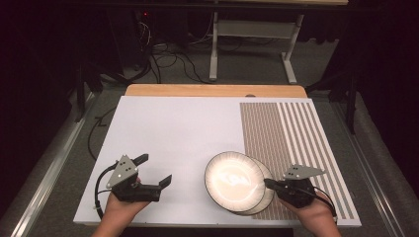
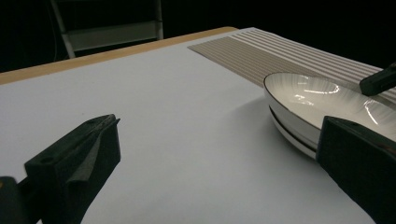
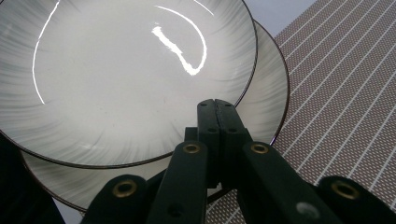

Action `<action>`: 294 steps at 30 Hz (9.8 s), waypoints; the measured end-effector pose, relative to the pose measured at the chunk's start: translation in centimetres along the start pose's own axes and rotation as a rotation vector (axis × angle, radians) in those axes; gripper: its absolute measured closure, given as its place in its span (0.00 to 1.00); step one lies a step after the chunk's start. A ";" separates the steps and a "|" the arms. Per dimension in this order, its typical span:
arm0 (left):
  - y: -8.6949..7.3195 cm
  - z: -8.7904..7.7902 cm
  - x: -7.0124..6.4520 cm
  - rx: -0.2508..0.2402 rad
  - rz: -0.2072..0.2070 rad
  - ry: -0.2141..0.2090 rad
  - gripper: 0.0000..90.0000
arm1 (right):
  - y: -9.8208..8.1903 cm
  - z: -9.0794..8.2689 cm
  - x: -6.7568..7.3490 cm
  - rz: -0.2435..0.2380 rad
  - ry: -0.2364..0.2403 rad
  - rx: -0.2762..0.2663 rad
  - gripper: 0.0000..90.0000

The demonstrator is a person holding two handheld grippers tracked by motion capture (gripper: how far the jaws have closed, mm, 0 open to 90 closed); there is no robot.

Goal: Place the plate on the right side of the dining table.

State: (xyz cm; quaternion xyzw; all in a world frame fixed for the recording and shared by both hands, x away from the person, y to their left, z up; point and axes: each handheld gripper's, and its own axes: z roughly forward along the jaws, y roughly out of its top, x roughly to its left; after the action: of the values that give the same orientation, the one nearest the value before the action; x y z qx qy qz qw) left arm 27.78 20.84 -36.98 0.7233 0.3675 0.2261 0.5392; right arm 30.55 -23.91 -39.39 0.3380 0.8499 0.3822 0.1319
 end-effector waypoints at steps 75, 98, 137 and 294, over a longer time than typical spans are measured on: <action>0.1 10.1 -4.6 0.371 -0.425 -0.260 0.55 | 1.2 2.3 2.4 -0.069 0.041 0.038 1.00; 0.0 10.2 -4.8 0.365 -0.421 -0.192 0.72 | 1.2 1.9 2.5 -0.076 0.028 0.024 1.00; 0.9 7.4 -4.9 0.116 -0.353 -0.200 0.87 | 1.1 0.5 1.7 -0.046 0.002 -0.066 0.93; 5.4 7.9 -6.7 0.037 -0.062 -0.223 0.89 | 3.9 -1.9 -0.3 0.179 0.093 -0.311 0.97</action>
State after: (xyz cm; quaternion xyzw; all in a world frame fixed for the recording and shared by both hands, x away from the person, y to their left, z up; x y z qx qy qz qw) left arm 30.82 9.97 -33.92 0.7420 0.3316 0.1203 0.5701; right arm 31.70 -23.34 -35.24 0.3697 0.7521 0.5347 0.1085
